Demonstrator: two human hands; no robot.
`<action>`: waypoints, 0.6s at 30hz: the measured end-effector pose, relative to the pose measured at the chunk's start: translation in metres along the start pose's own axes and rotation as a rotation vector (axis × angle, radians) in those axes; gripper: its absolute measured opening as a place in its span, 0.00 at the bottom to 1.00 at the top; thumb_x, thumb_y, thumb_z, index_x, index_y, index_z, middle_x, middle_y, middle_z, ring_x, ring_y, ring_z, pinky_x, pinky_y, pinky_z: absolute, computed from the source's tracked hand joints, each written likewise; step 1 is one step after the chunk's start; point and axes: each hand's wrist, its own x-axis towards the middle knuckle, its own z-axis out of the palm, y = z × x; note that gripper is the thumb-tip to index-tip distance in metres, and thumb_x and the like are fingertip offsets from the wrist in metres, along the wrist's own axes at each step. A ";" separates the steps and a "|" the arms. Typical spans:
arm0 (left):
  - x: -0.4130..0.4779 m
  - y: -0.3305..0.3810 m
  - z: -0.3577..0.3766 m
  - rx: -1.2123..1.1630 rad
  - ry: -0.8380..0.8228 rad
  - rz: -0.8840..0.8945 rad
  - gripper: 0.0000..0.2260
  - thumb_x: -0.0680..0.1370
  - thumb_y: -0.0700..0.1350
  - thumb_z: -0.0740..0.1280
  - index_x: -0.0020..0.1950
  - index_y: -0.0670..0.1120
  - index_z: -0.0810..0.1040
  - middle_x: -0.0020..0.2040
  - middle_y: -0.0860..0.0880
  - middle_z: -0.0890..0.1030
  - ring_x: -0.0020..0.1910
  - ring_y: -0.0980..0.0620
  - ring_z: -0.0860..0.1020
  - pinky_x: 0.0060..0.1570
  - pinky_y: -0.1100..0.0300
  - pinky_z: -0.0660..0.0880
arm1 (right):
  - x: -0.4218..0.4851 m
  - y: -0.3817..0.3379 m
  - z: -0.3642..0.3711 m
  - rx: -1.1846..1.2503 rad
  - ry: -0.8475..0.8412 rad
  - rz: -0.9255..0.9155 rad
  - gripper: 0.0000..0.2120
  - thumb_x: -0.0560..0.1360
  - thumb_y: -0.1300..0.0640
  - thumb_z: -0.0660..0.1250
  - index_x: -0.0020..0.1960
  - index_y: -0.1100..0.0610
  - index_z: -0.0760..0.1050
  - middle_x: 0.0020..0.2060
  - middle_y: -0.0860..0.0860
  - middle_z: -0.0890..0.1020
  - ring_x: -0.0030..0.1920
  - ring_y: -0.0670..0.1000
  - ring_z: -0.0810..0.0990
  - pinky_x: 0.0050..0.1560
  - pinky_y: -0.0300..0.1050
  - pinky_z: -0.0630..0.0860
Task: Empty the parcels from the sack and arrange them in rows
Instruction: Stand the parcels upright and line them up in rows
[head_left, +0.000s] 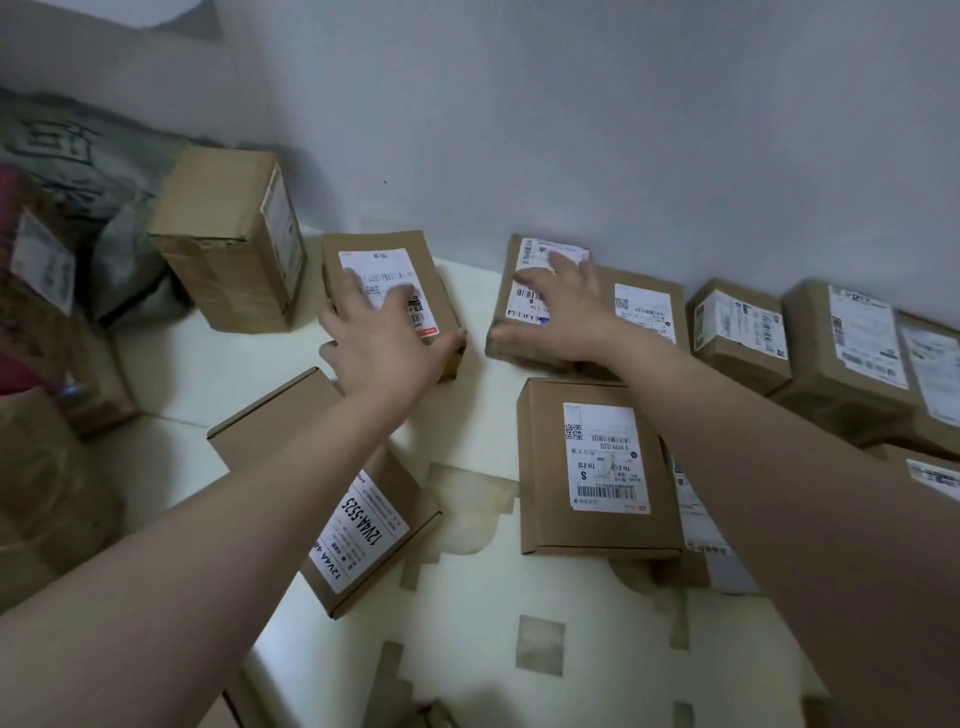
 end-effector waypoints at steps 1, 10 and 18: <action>0.003 0.000 0.000 -0.007 -0.015 0.042 0.35 0.68 0.68 0.71 0.72 0.57 0.69 0.79 0.45 0.53 0.74 0.37 0.56 0.67 0.41 0.64 | 0.001 -0.002 0.004 -0.057 0.003 -0.041 0.37 0.69 0.40 0.73 0.74 0.44 0.63 0.78 0.50 0.54 0.78 0.58 0.42 0.77 0.58 0.49; 0.027 0.005 0.010 -0.234 -0.073 0.328 0.32 0.74 0.59 0.71 0.75 0.51 0.68 0.79 0.48 0.58 0.78 0.44 0.52 0.76 0.48 0.53 | -0.011 -0.006 0.008 -0.158 0.099 -0.021 0.32 0.69 0.66 0.66 0.71 0.50 0.65 0.76 0.52 0.60 0.77 0.55 0.53 0.75 0.53 0.57; 0.062 -0.035 -0.052 -0.221 0.516 -0.339 0.42 0.69 0.60 0.73 0.77 0.49 0.58 0.78 0.41 0.57 0.75 0.42 0.60 0.72 0.49 0.56 | -0.034 -0.080 0.049 0.091 0.542 -0.374 0.17 0.71 0.68 0.61 0.57 0.58 0.78 0.58 0.56 0.77 0.58 0.59 0.75 0.55 0.53 0.75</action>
